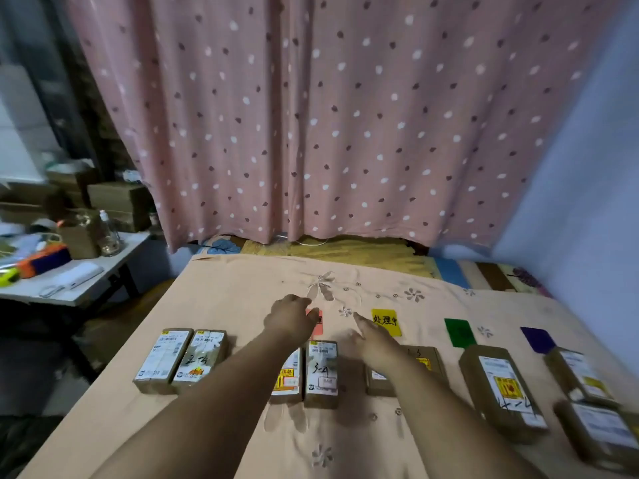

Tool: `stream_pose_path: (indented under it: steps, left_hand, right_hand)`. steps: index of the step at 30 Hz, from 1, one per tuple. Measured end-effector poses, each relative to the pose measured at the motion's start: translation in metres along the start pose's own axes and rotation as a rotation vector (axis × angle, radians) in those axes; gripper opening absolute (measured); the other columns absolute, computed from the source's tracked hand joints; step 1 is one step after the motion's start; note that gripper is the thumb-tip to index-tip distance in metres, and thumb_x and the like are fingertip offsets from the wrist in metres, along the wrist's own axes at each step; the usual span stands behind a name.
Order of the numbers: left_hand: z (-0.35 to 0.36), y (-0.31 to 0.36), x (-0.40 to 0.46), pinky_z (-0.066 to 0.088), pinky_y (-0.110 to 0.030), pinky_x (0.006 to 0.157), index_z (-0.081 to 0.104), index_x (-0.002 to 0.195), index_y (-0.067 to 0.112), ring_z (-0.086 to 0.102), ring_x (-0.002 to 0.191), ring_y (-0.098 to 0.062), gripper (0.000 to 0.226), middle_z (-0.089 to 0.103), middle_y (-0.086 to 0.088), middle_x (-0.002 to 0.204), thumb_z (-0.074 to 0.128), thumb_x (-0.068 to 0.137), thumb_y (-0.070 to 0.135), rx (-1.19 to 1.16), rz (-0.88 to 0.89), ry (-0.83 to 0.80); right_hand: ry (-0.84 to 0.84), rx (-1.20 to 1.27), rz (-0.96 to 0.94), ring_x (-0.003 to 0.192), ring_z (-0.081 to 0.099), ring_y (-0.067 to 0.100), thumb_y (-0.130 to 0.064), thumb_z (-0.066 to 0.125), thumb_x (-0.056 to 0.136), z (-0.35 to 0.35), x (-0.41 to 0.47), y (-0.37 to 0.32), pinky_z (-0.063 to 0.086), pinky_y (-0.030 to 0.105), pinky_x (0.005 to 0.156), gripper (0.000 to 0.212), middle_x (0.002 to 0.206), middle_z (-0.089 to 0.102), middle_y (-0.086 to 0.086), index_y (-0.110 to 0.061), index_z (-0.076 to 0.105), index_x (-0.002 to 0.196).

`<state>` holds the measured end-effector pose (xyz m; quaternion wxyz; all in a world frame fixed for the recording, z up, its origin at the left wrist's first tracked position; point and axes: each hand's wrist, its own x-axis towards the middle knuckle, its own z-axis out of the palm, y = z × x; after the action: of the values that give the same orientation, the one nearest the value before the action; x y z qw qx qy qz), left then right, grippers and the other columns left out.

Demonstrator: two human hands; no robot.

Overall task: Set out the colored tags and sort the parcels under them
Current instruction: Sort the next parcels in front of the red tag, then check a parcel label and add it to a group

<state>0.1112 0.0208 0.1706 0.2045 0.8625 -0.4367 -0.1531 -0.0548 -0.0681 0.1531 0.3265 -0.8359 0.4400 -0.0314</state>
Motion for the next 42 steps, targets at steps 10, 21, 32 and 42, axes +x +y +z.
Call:
stream_pose_path:
  steps: [10, 21, 32, 42]
  left_hand:
    - [-0.102, 0.023, -0.033, 0.042, -0.047, 0.105, 0.057, 0.133, 0.026, 0.049, 0.127, -0.029, 0.045, 0.053, -0.004, 0.140, 0.040, 0.096, 0.047, -0.080, 0.106, 0.207]
    - [-0.146, -0.028, -0.088, 0.044, -0.044, 0.103, 0.063, 0.127, 0.024, 0.054, 0.120, -0.031, 0.044, 0.060, -0.005, 0.134, 0.039, 0.094, 0.044, -0.178, -0.009, 0.283]
    - [-0.189, -0.158, -0.094, 0.046, -0.046, 0.099, 0.062, 0.118, 0.026, 0.059, 0.111, -0.030, 0.048, 0.065, -0.006, 0.122, 0.038, 0.087, 0.053, -0.315, -0.239, 0.298]
    - [-0.175, -0.256, -0.044, 0.044, -0.033, 0.101, 0.060, 0.124, 0.004, 0.058, 0.116, -0.031, 0.044, 0.062, -0.010, 0.125, 0.039, 0.103, 0.036, -0.475, -0.330, 0.126]
  right_hand:
    - [0.170, -0.192, -0.202, 0.149, 0.012, 0.027, -0.047, 0.030, 0.102, -0.081, -0.027, -0.069, 0.016, 0.038, 0.119, 0.060, 0.162, 0.019, 0.000, -0.022, 0.019, 0.155]
    - [0.111, -0.229, -0.289, 0.149, 0.010, 0.028, -0.050, 0.026, 0.102, -0.050, -0.050, -0.119, 0.015, 0.039, 0.118, 0.060, 0.162, 0.020, 0.002, -0.023, 0.018, 0.155]
    - [0.006, -0.231, -0.328, 0.148, 0.020, 0.027, -0.044, 0.026, 0.104, 0.040, -0.014, -0.191, 0.014, 0.033, 0.118, 0.057, 0.161, 0.023, 0.006, -0.018, 0.021, 0.155]
    - [-0.085, -0.151, -0.188, 0.148, 0.016, 0.027, -0.045, 0.027, 0.104, 0.130, 0.036, -0.232, 0.011, 0.032, 0.119, 0.057, 0.161, 0.022, 0.004, -0.019, 0.022, 0.155]
